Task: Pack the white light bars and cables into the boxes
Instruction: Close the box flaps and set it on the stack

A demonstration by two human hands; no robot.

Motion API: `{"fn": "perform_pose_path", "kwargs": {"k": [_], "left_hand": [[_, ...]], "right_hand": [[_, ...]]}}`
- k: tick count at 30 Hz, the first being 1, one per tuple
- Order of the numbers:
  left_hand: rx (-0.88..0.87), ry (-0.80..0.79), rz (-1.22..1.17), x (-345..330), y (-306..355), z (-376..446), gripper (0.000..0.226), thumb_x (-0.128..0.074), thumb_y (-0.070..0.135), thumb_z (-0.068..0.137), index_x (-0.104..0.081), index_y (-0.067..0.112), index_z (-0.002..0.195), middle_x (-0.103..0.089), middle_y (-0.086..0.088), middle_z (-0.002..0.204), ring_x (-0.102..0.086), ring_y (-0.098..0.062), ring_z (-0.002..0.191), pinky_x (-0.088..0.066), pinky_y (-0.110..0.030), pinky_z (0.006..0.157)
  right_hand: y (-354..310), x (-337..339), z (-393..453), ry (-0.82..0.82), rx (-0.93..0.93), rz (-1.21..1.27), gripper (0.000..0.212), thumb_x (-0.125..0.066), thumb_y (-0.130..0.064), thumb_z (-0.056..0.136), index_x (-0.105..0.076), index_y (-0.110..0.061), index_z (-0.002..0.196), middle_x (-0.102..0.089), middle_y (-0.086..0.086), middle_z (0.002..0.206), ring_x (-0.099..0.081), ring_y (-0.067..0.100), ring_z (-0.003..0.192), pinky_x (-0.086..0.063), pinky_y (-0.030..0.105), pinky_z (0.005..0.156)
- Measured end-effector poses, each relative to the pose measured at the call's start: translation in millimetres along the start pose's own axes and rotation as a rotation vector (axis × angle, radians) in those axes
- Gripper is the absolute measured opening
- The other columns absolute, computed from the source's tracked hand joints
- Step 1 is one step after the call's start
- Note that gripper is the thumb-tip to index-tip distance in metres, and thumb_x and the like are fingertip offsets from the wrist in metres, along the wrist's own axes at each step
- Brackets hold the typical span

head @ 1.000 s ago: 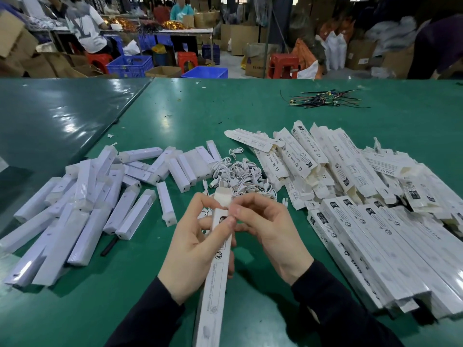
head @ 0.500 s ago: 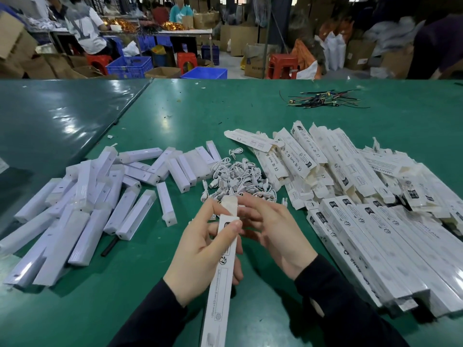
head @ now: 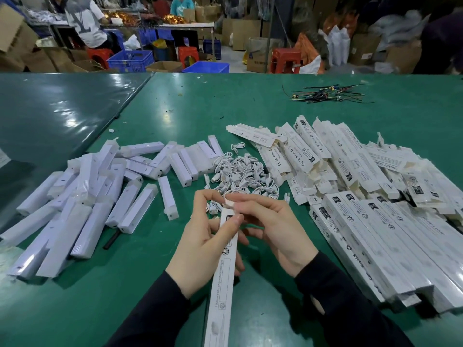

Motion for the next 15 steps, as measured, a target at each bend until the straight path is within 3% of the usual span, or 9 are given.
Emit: {"fn": "perform_pose_path", "kwargs": {"k": [3,15], "left_hand": [[0.024,0.018,0.001,2.7,-3.7,0.6,0.037,-0.063,0.039,0.088,-0.034,0.027,0.108,-0.066,-0.02,0.071,-0.059,-0.036,0.042,-0.051,-0.037,0.041],[0.073,0.005,-0.03,2.0,-6.9,0.3,0.044,-0.066,0.038,0.088,-0.033,0.022,0.113,-0.066,-0.019,0.072,-0.054,-0.031,0.041,-0.051,-0.04,0.039]], "right_hand": [[1.9,-2.6,-0.2,-0.002,-0.009,0.018,0.02,-0.064,-0.005,0.087,-0.08,-0.015,0.091,-0.063,-0.001,0.065,-0.056,0.011,0.059,-0.045,0.022,0.051],[4.7,1.0,0.9,-0.003,-0.031,0.017,0.017,-0.063,-0.01,0.089,-0.08,-0.012,0.088,-0.068,0.004,0.068,-0.055,0.018,0.058,-0.049,0.023,0.053]]}}
Point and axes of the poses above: each hand's wrist, its own z-axis towards the middle knuckle, its own x-axis out of the back of the hand, y = z × x, the point moved 8 cm from there along z, towards the middle knuckle
